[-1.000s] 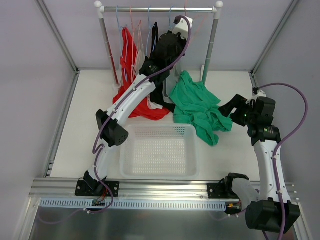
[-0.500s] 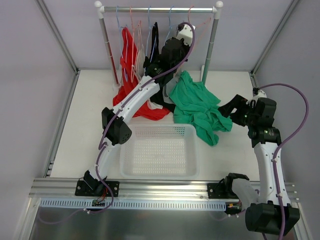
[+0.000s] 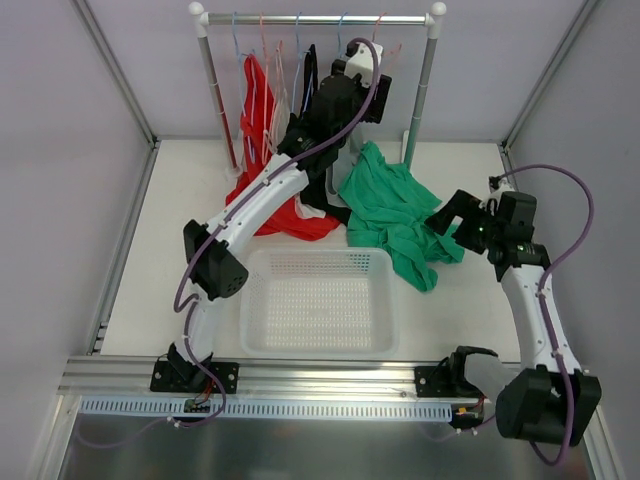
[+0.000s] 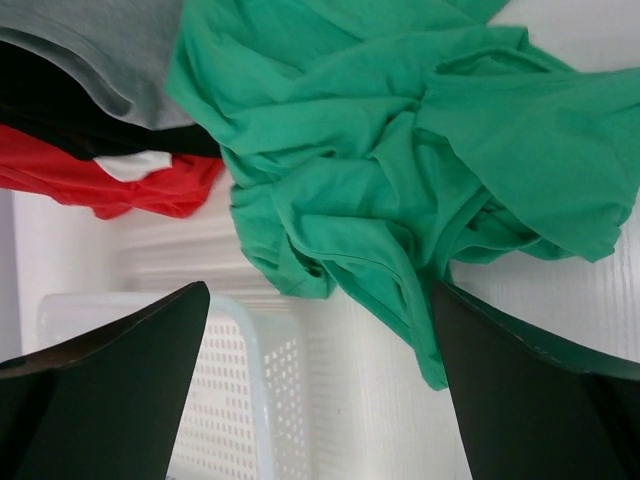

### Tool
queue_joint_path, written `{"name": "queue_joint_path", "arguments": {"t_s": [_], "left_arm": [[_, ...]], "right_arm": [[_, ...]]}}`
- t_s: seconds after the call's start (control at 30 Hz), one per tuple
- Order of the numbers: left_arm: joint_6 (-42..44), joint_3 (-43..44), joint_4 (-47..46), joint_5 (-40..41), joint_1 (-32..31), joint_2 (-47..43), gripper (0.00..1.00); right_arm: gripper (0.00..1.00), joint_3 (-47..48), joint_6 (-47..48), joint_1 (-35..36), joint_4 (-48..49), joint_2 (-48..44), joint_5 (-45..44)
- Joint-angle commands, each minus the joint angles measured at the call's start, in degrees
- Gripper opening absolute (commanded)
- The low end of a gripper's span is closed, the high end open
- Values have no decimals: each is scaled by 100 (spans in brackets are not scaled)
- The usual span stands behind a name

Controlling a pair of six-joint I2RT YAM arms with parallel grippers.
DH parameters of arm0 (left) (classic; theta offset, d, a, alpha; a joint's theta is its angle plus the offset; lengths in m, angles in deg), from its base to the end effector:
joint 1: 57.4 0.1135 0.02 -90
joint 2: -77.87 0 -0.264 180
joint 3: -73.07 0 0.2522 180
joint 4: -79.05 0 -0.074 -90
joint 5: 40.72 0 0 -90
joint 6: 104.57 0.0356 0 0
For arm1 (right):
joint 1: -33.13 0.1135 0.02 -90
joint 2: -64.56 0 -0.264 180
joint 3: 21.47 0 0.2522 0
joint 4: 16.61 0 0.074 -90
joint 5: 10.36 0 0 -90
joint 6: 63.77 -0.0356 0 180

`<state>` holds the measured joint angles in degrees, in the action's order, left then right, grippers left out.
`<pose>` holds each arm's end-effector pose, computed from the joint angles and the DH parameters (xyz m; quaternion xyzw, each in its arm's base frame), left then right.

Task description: Remove the tank top from the hanger

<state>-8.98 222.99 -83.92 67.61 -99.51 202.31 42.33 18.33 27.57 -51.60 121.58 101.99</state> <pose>0.3811 -0.3294 0.4556 0.1504 0.6385 -0.1355 0.7426 0.2212 -0.0079 0.3142 -0.0002 0.8477 0.1766 0.5002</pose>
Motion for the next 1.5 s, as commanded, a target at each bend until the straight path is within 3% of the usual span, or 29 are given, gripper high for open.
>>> {"name": "queue_joint_path", "arguments": {"t_s": [0.0, 0.1, 0.17, 0.2, 0.37, 0.5, 0.7, 0.73, 0.8, 0.83, 1.0, 1.1, 1.13, 1.47], "left_arm": [[-259, -256, -239, -128, -87, -1078, 64], [-356, -519, -239, -198, -140, -1378, 79], [-374, -747, -248, -303, -166, -1694, 82], [-417, -809, -248, -417, -166, -1782, 99], [-532, -1169, -239, -602, -175, -2274, 99], [-715, -1670, -230, -638, -306, -3011, 99], [-611, -2996, -186, -207, -825, -4469, 99], [-611, -3495, -160, -155, -860, -4673, 99], [-786, -4042, -134, 39, -904, -5321, 99], [-865, -4627, -116, 161, -913, -5543, 99], [-1200, -6239, 7, 680, -913, -7052, 99], [-1297, -7005, 261, 1048, -913, -7844, 99], [-1297, -7302, 323, 1111, -913, -8030, 99], [-1779, -8245, 2072, 1762, -913, -9859, 99]], "right_arm": [[99, 207, 263, 221, 155, 546, -54], [99, 557, 455, 511, -38, 1257, -625], [99, 761, 605, 845, -188, 1888, -950], [99, 918, 632, 916, -188, 2092, -1065], [99, 1393, 667, 1259, -197, 3288, -1663], [99, 1877, 746, 1444, -179, 4272, -1654], [96, 2054, 825, 1514, -259, 4792, -1856], [92, 2036, 825, 1540, -258, 4871, -1918], [74, 1957, 852, 1602, -259, 4933, -2006], [57, 1922, 860, 1602, -241, 4916, -2067], [32, 1378, 825, 1602, 66, 4267, -1981], [4, 1245, 817, 1558, 338, 3678, -1778], [0, 1167, 808, 1541, 409, 3520, -1734], [0, 1305, 562, 1391, 788, 1437, -1452]]}}
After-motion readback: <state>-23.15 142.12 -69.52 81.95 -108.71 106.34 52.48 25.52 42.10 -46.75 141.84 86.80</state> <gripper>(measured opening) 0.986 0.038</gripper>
